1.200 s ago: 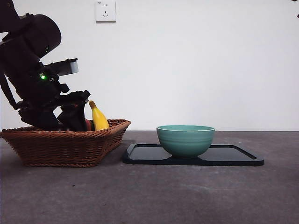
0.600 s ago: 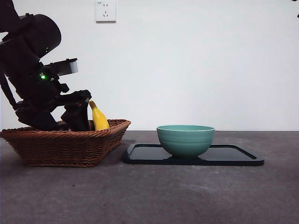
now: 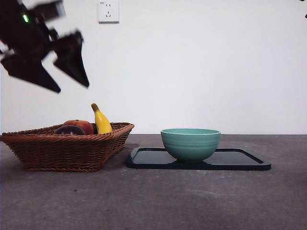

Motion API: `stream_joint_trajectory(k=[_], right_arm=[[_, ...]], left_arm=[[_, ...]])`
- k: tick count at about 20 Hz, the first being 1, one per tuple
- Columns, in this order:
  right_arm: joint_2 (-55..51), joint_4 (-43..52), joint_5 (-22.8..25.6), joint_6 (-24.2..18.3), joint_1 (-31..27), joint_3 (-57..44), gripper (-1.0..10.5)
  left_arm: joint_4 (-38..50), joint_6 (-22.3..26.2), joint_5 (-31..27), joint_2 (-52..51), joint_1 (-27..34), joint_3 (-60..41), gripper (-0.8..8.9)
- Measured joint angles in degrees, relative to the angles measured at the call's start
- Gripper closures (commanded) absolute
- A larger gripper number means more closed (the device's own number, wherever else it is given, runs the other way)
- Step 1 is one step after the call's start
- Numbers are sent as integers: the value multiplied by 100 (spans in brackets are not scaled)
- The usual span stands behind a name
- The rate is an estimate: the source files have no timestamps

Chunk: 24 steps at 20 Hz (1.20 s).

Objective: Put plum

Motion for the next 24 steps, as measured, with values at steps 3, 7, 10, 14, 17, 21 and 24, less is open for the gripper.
stream_joint_trajectory(k=[3, 7, 10, 14, 17, 21, 24], right_arm=[[0, 2, 0, 0, 0, 0, 780], [0, 7, 0, 0, 0, 0, 780], [0, 13, 0, 0, 0, 0, 780], [0, 20, 0, 2, 0, 0, 780], [0, 20, 0, 9, 0, 0, 780], [0, 22, 4, 74, 0, 0, 780], [13, 92, 122, 348, 0, 0, 778]], left_arm=[[-612, -13, 662, -699, -17, 0, 409], [-1434, -17, 1858, -1486, -17, 0, 409], [-2061, -17, 2612, -1897, -17, 0, 409], [-2723, 55, 3034, -2164, -20, 0, 410], [-3027, 203, 3034, -2166, -20, 0, 410], [-3053, 289, 3034, -2166, -20, 0, 410], [-3056, 291, 3034, -2166, -20, 0, 410]])
